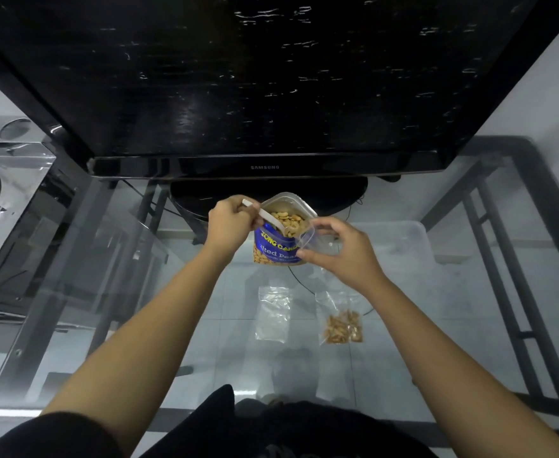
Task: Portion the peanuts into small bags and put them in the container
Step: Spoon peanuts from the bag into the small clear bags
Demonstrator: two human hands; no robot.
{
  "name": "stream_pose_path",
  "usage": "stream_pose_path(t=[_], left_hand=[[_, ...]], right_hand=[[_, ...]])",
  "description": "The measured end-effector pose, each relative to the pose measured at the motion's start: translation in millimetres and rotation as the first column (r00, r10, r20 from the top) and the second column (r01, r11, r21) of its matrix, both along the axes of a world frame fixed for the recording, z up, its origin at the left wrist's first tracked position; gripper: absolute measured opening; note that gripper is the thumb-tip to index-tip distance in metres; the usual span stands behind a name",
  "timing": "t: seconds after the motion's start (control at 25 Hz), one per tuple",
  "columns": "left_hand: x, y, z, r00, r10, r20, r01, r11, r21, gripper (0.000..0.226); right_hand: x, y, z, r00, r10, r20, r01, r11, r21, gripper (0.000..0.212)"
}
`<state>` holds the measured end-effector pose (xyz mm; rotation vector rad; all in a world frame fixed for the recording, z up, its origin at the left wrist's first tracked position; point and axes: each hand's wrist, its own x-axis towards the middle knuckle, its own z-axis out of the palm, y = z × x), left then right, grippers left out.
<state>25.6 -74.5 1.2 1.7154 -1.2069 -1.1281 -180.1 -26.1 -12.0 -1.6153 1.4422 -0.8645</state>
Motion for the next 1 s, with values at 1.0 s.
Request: stream_pose_path(t=[1.0], left_hand=[[36,-28,67,0.982,0.048,-0.182,-0.069,0.992,-0.110,0.022]], right_hand=[[28,-39,18,0.992,-0.006,-0.130,-0.006,0.996,-0.086,0.051]])
